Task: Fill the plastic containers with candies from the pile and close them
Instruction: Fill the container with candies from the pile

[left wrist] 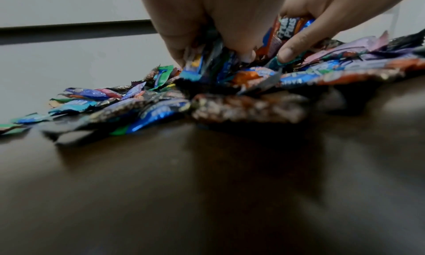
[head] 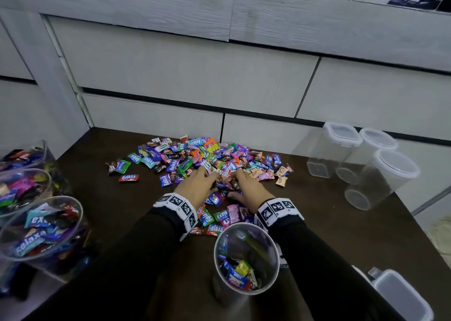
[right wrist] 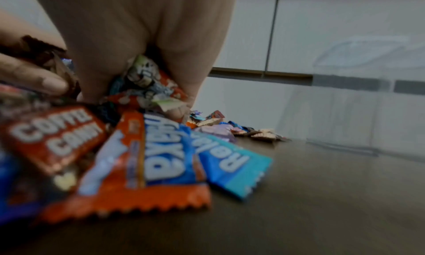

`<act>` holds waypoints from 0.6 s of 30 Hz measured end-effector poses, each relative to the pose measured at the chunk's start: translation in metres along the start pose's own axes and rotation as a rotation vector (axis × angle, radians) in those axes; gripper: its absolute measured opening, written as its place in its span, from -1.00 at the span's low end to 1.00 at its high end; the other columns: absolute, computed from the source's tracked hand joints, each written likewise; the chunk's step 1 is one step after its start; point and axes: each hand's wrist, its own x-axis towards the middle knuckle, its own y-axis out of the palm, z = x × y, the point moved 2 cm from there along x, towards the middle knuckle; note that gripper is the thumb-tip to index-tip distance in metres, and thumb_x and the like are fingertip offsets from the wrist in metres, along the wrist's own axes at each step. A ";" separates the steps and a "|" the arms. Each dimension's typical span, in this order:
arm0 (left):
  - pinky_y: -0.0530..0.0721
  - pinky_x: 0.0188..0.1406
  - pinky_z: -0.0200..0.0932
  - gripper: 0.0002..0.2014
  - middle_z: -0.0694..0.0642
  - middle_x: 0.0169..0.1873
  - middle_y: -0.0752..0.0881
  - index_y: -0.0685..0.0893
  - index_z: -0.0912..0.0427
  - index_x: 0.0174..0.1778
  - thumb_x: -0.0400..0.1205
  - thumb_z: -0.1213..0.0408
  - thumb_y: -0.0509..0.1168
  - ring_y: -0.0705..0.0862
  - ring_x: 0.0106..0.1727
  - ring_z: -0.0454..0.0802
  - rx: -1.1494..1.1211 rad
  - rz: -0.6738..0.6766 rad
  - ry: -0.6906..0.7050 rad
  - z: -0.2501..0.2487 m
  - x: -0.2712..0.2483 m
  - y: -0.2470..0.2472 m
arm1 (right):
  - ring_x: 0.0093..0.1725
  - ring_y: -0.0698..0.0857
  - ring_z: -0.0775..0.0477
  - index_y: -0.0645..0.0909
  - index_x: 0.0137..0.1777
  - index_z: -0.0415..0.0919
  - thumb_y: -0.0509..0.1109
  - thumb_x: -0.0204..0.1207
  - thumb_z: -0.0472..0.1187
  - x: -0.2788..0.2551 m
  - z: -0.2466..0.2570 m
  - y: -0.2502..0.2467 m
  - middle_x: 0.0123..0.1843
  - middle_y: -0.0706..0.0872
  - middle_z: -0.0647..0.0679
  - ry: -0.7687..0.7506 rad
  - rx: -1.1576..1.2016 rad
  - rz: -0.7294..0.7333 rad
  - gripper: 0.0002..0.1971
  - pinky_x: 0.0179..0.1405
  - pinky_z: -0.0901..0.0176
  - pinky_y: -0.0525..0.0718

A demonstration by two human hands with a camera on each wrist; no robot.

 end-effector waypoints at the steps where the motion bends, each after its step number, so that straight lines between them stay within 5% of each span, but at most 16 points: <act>1: 0.60 -0.13 -0.03 -0.64 0.23 0.23 0.45 0.39 0.12 0.45 0.77 0.09 0.16 0.55 0.15 0.18 -0.006 -0.011 0.001 -0.001 -0.002 -0.002 | 0.30 0.56 -0.23 0.36 0.37 -0.23 0.37 0.59 -0.16 -0.004 -0.002 -0.002 0.34 0.55 -0.23 -0.005 0.006 -0.021 -0.58 0.19 0.03 0.53; 5: 0.58 -0.24 -0.06 -0.64 0.18 0.18 0.50 0.43 0.08 0.43 0.77 0.00 0.12 0.63 0.03 0.12 -0.050 -0.042 0.002 -0.002 -0.010 -0.004 | 0.11 0.63 -0.19 0.48 0.28 -0.24 0.34 0.60 -0.21 -0.016 -0.009 -0.012 0.15 0.68 -0.23 -0.027 0.002 -0.094 -0.72 -0.08 0.16 0.48; 8: 0.60 -0.26 -0.07 -0.62 0.12 0.13 0.53 0.44 0.03 0.44 0.76 -0.03 0.11 0.65 -0.03 0.08 -0.198 -0.093 -0.030 0.000 -0.016 -0.008 | 0.05 0.65 -0.18 0.55 0.26 -0.23 0.34 0.60 -0.20 -0.025 -0.013 -0.022 0.11 0.72 -0.20 -0.043 0.056 -0.177 -0.74 -0.04 0.12 0.54; 11: 0.68 -0.05 0.04 -0.63 0.11 0.12 0.53 0.46 0.03 0.46 0.75 0.04 0.14 0.64 -0.03 0.07 -0.356 -0.099 -0.077 0.002 -0.022 -0.012 | 0.02 0.69 -0.12 0.61 0.21 -0.17 0.38 0.57 -0.22 -0.036 -0.018 -0.031 0.08 0.75 -0.12 -0.056 0.133 -0.263 -0.77 -0.07 0.18 0.49; 18: 0.64 0.12 0.01 -0.66 0.11 0.14 0.48 0.51 0.01 0.42 0.75 0.04 0.18 0.62 0.04 0.08 -0.428 -0.071 -0.109 0.004 -0.040 -0.018 | 0.07 0.69 -0.07 0.69 0.19 -0.11 0.41 0.53 -0.25 -0.062 -0.019 -0.029 0.07 0.76 -0.10 -0.012 0.131 -0.260 -0.76 0.07 0.19 0.57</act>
